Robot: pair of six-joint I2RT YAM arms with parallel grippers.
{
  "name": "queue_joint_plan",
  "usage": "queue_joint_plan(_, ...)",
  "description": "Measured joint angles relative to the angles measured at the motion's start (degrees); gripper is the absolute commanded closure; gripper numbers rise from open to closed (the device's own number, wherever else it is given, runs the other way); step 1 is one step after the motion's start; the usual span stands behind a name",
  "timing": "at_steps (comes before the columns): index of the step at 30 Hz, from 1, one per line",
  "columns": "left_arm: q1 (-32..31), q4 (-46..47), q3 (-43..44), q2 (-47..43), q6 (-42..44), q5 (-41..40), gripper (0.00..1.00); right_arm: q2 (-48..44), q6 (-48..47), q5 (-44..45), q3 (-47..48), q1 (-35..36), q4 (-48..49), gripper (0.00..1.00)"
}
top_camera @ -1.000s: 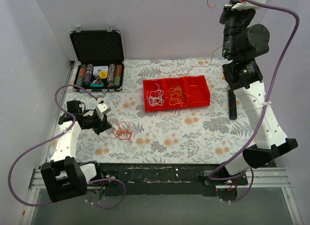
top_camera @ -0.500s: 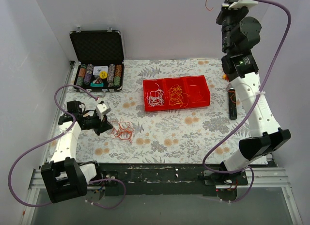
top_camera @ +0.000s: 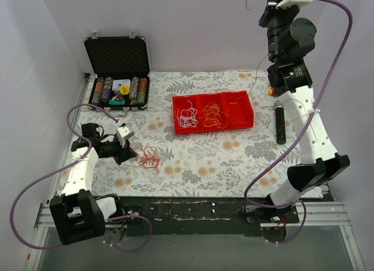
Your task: Untangle the cables
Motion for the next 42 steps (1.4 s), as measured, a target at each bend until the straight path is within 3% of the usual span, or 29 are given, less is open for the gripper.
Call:
queue_joint_plan(28,0.0,0.1,-1.0,0.0,0.0,0.3,1.00,3.4,5.4,-5.7,1.7,-1.5,-0.2,0.99)
queue_joint_plan(42,0.0,0.1,-1.3,-0.1,0.0,1.3,1.00,-2.3,5.7,-11.9,1.9,-1.5,5.2,0.99)
